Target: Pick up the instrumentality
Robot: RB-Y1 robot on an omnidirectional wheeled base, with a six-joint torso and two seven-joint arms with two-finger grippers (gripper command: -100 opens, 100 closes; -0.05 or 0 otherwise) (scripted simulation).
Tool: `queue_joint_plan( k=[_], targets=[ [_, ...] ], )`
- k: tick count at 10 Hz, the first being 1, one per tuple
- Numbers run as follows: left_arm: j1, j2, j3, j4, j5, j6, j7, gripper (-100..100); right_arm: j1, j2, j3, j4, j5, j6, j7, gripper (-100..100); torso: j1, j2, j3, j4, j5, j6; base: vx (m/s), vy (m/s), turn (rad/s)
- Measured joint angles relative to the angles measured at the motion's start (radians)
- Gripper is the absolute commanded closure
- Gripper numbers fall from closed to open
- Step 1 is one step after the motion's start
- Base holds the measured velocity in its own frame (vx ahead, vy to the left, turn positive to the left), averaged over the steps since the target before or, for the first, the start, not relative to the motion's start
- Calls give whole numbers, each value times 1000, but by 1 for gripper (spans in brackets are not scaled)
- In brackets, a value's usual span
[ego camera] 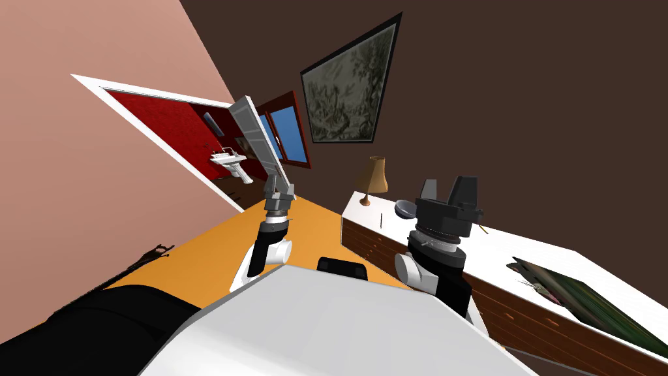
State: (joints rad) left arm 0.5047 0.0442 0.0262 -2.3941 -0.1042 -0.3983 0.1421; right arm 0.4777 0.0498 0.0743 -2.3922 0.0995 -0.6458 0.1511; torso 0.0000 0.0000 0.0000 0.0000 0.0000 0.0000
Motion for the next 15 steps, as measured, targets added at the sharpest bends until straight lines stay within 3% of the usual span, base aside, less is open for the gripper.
queue_joint_plan(
  k=[3,6,10,12,15],
  targets=[
    [0,0,0,0,0,0,0,0,-22,-83,-8,29,-7,37,-31,-100,0,-1,-1,0,0,0,17,10,-24],
    [0,0,0,0,0,0,0,0,-63,-157,-21,84,-21,115,-96,-100,1,-2,-1,-1,0,0,25,15,-30],
    [0,0,0,0,0,0,0,0,-100,-200,-36,128,-37,226,-177,-100,1,-2,-1,0,0,0,25,14,-34],
    [0,0,0,0,0,0,0,0,-142,-217,-51,196,-50,278,-228,-100,1,-3,-2,-1,0,0,31,20,-42],
    [0,0,0,0,0,0,0,0,-179,-226,-58,238,-60,370,-293,-100,1,-2,-1,-1,0,0,28,14,-35]
  ],
)
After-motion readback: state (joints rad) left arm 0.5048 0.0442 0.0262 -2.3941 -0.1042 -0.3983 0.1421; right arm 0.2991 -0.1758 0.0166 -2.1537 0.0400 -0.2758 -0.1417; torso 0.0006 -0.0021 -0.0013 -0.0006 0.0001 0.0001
